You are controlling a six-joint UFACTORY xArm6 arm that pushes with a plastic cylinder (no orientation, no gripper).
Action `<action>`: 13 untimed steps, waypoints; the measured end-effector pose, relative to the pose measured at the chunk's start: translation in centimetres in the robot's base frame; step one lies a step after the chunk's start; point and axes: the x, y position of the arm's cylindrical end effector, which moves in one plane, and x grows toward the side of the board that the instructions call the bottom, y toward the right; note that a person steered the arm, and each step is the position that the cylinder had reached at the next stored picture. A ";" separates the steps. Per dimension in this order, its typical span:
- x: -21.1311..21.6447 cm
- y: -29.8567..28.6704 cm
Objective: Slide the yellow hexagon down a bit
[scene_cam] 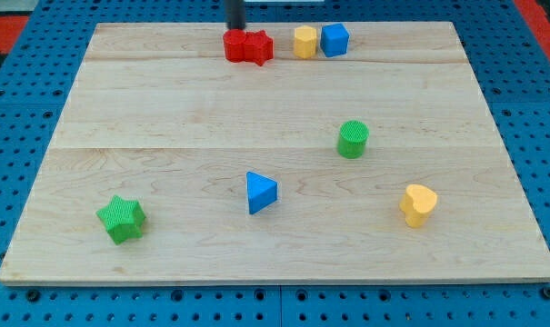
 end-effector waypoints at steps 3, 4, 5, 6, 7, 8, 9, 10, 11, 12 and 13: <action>-0.1 4.9; 0.1 8.2; 0.3 9.7; 0.3 10.0; 1.2 10.0; 1.6 9.4; 1.9 9.9; 2.5 10.5; 2.5 11.1; 1.0 11.6; 0.0 11.3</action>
